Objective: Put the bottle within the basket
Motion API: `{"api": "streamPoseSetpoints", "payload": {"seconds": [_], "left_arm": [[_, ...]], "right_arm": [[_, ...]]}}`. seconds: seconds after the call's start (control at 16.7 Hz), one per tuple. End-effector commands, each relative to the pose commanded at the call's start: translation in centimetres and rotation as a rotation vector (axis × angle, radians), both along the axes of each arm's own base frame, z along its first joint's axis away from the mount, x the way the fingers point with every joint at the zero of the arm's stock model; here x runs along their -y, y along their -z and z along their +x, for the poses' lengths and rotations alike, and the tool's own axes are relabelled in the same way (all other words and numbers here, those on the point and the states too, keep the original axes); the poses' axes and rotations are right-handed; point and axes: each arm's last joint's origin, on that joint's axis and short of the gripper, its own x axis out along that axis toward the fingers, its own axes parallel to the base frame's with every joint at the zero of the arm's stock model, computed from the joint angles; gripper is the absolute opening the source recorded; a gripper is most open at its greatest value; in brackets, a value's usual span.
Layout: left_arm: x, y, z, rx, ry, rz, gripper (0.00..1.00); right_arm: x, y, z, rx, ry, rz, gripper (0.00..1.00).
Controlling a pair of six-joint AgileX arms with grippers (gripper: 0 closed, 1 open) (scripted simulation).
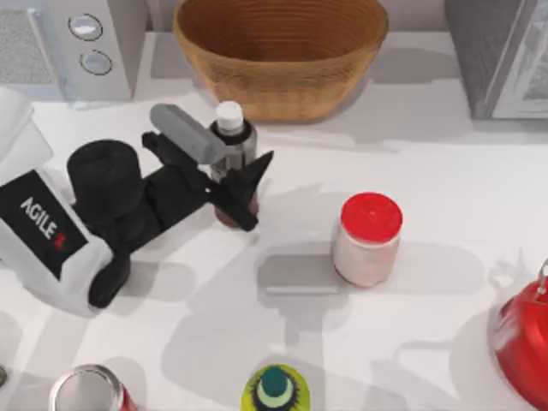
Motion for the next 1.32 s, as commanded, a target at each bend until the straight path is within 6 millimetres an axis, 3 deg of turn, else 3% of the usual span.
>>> {"api": "streamPoseSetpoints", "payload": {"seconds": [0.18,0.36,0.84,1.02,1.32], "left_arm": [[0.1,-0.3,-0.2,0.011,0.016,0.003,0.0],[-0.4,-2.1,-1.4,0.048,0.068,0.018,0.0],[-7.8,-10.0,-7.1,0.098,0.024,0.009,0.0],[-9.7,-10.3,-9.0,0.032,0.001,0.002,0.0],[-10.2,-10.0,-9.8,0.0,0.001,0.001,0.0]], "right_arm": [[0.0,0.0,0.0,0.0,0.0,0.0,1.0],[0.0,0.0,0.0,0.0,0.0,0.0,1.0],[0.0,0.0,0.0,0.0,0.0,0.0,1.0],[0.0,0.0,0.0,0.0,0.0,0.0,1.0],[0.0,0.0,0.0,0.0,0.0,0.0,1.0]]}}
